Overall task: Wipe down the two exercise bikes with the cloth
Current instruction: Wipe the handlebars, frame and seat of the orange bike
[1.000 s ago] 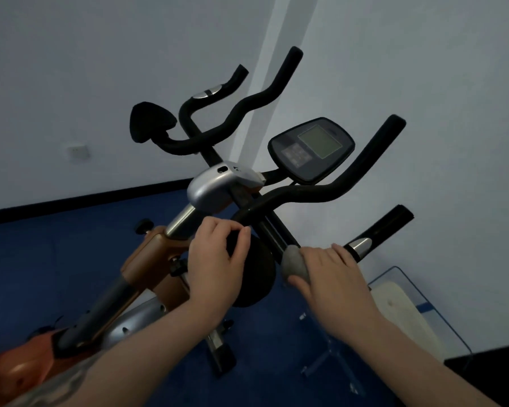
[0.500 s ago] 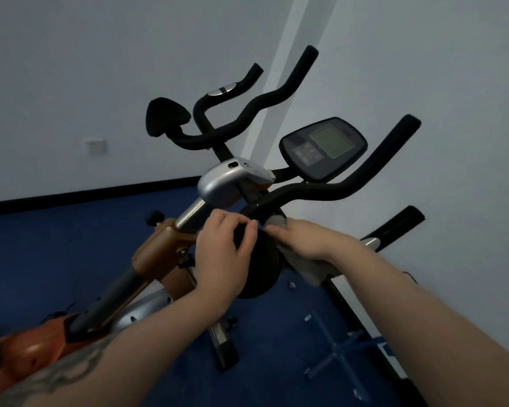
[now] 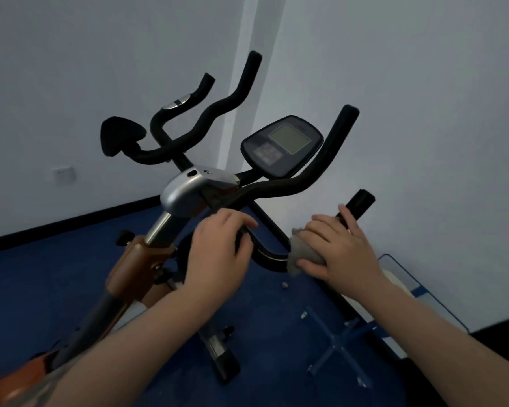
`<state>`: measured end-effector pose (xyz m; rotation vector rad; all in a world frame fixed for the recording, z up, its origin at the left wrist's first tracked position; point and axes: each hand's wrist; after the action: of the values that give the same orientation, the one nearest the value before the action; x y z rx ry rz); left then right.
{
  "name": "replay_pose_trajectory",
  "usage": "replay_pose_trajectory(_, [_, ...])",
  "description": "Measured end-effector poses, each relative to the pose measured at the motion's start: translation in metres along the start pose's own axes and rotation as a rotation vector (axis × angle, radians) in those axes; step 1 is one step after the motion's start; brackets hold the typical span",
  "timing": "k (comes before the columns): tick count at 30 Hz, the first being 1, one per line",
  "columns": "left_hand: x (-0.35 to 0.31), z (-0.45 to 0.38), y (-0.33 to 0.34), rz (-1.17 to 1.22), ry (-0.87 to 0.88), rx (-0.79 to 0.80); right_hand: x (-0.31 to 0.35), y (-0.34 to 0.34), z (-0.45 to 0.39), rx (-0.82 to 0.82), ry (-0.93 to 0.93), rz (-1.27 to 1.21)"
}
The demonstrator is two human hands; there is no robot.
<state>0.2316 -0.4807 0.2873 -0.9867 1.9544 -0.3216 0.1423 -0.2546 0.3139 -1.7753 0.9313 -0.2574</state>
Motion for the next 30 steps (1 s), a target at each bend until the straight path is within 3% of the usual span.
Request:
replay_pose_trajectory(3, [-0.007,-0.017,0.012,-0.099,0.045,0.226,0.042,0.024,0.002,-0.095,0.246,-0.165])
replay_pose_trajectory(5, [-0.006,-0.019,0.02,-0.209,0.024,0.248,0.052,0.035,0.011,-0.097,0.153,-0.192])
replay_pose_trajectory(7, [-0.004,-0.018,0.022,-0.245,0.011,0.247,0.019,0.028,0.009,-0.073,-0.029,-0.105])
replay_pose_trajectory(9, [-0.003,-0.018,0.022,-0.24,0.007,0.258,-0.02,0.018,0.002,-0.093,-0.041,-0.067])
replay_pose_trajectory(12, [-0.005,-0.017,0.022,-0.212,0.0,0.224,-0.019,0.012,-0.003,-0.182,0.236,-0.152])
replay_pose_trajectory(14, [-0.005,-0.016,0.022,-0.193,0.006,0.206,0.012,0.025,0.0,-0.225,0.298,-0.21])
replay_pose_trajectory(17, [-0.005,-0.016,0.02,-0.171,0.011,0.209,0.005,0.029,0.003,-0.161,-0.029,-0.137])
replay_pose_trajectory(19, [-0.006,-0.016,0.018,-0.155,0.0,0.224,-0.029,0.019,-0.006,-0.164,-0.106,-0.032])
replay_pose_trajectory(21, [-0.007,-0.017,0.018,-0.156,-0.01,0.228,-0.044,0.013,-0.009,-0.19,0.013,-0.015])
replay_pose_trajectory(24, [-0.008,-0.015,0.019,-0.169,-0.021,0.217,-0.001,0.023,-0.002,-0.224,0.273,-0.152])
replay_pose_trajectory(25, [-0.008,-0.014,0.019,-0.164,-0.027,0.204,0.012,0.031,0.002,-0.238,0.241,-0.18])
replay_pose_trajectory(27, [-0.007,-0.013,0.019,-0.138,-0.036,0.185,0.012,0.034,0.004,-0.211,-0.011,-0.17])
replay_pose_trajectory(30, [-0.007,-0.012,0.017,-0.096,-0.051,0.181,-0.038,0.024,-0.011,-0.223,-0.232,-0.094])
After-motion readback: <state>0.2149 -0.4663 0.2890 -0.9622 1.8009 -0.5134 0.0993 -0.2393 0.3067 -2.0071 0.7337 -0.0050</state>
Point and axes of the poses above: each hand's wrist, its own z-axis away from the middle knuckle, its own y-axis out of the palm, x = y × z, and after that the axes turned 6 degrees about y, right-handed
